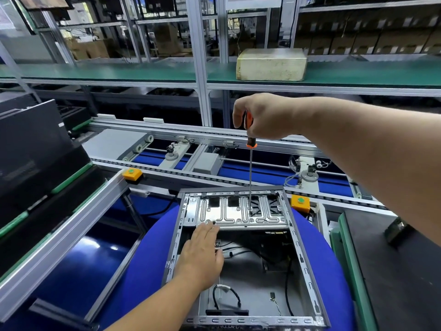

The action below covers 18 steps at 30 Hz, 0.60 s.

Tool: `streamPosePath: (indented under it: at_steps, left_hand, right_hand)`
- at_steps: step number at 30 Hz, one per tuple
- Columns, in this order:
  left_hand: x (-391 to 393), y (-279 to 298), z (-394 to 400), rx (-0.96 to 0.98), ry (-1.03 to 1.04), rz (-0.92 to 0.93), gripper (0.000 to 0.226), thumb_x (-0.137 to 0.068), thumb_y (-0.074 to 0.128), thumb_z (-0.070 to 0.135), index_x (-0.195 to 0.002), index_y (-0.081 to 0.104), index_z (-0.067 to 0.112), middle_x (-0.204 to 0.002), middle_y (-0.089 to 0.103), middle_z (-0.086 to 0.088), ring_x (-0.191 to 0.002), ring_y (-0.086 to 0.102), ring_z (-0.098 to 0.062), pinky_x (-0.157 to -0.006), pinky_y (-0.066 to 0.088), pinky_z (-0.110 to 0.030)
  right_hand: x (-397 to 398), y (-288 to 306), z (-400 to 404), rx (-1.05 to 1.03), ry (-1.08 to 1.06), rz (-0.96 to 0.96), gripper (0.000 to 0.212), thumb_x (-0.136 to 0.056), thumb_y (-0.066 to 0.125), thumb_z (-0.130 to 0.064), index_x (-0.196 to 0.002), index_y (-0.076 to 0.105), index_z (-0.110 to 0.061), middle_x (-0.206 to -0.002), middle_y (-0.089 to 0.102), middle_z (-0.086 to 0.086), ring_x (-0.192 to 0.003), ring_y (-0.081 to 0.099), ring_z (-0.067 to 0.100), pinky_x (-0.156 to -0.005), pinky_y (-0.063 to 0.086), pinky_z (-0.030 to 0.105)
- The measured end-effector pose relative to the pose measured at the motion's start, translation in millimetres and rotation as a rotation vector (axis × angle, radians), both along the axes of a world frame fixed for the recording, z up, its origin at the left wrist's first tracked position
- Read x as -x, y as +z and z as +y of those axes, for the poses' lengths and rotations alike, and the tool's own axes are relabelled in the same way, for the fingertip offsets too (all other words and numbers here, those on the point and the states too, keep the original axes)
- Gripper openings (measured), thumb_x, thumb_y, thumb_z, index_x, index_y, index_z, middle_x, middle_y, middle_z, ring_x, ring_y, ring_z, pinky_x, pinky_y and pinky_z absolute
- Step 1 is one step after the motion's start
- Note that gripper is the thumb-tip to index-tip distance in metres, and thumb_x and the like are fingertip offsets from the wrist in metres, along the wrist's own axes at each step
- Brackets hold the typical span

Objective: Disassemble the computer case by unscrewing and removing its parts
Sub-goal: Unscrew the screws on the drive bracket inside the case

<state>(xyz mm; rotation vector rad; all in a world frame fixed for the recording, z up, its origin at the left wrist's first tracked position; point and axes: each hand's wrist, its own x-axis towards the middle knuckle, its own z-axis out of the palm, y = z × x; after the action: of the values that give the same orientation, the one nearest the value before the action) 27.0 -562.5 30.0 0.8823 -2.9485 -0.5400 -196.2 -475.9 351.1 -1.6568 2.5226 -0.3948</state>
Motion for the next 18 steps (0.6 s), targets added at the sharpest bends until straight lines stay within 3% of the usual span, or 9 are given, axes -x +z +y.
streamPosePath:
  at_steps: [3,5,9,14,18]
  left_hand:
    - [-0.8,0.1,0.4,0.007,-0.005,0.002,0.073,-0.104,0.041,0.044,-0.168,0.009,0.032,-0.175,0.002,0.012,-0.161,-0.005,-0.009,-0.129,0.010,-0.039]
    - [-1.1,0.1,0.5,0.011,-0.007,0.000,0.073,-0.104,0.041,0.044,-0.168,0.008,0.032,-0.176,0.003,0.012,-0.161,-0.005,-0.010,-0.129,0.011,-0.039]
    - [-0.5,-0.1,0.7,0.010,-0.004,0.000,0.073,-0.104,0.042,0.044,-0.168,0.009,0.032,-0.175,0.003,0.012,-0.161,-0.005,-0.010,-0.129,0.011,-0.039]
    - [-0.8,-0.9,0.8,0.009,-0.003,0.001,0.072,-0.104,0.041,0.044,-0.167,0.009,0.032,-0.175,0.003,0.012,-0.161,-0.004,-0.009,-0.130,0.011,-0.039]
    - [-1.4,-0.1,0.6,-0.005,0.001,0.009,0.071,-0.104,0.042,0.042,-0.167,0.010,0.032,-0.175,0.004,0.013,-0.161,-0.004,-0.009,-0.131,0.013,-0.042]
  right_hand:
    - [0.3,-3.9,1.8,0.002,-0.021,0.079,0.025,-0.087,0.062,-0.010,-0.103,0.059,-0.028,-0.091,0.058,-0.007,-0.080,0.056,0.014,-0.058,0.041,0.029]
    - [0.8,-5.3,2.3,-0.027,-0.042,0.206,0.018,-0.092,0.063,-0.027,-0.107,0.054,-0.025,-0.094,0.057,-0.006,-0.083,0.055,0.020,-0.064,0.041,0.033]
    - [1.8,-4.2,1.4,-0.093,-0.104,0.387,0.039,-0.097,0.050,-0.061,-0.107,0.042,-0.024,-0.096,0.049,-0.002,-0.090,0.048,0.026,-0.073,0.036,0.036]
    - [3.1,-4.6,0.8,-0.117,-0.203,0.438,0.055,-0.100,0.038,-0.064,-0.128,0.048,-0.019,-0.111,0.060,0.007,-0.101,0.056,0.034,-0.074,0.040,0.041]
    - [3.1,-5.5,2.8,-0.096,-0.170,0.442,0.028,-0.103,0.047,-0.048,-0.104,0.048,-0.020,-0.097,0.057,0.002,-0.089,0.053,0.030,-0.074,0.046,0.040]
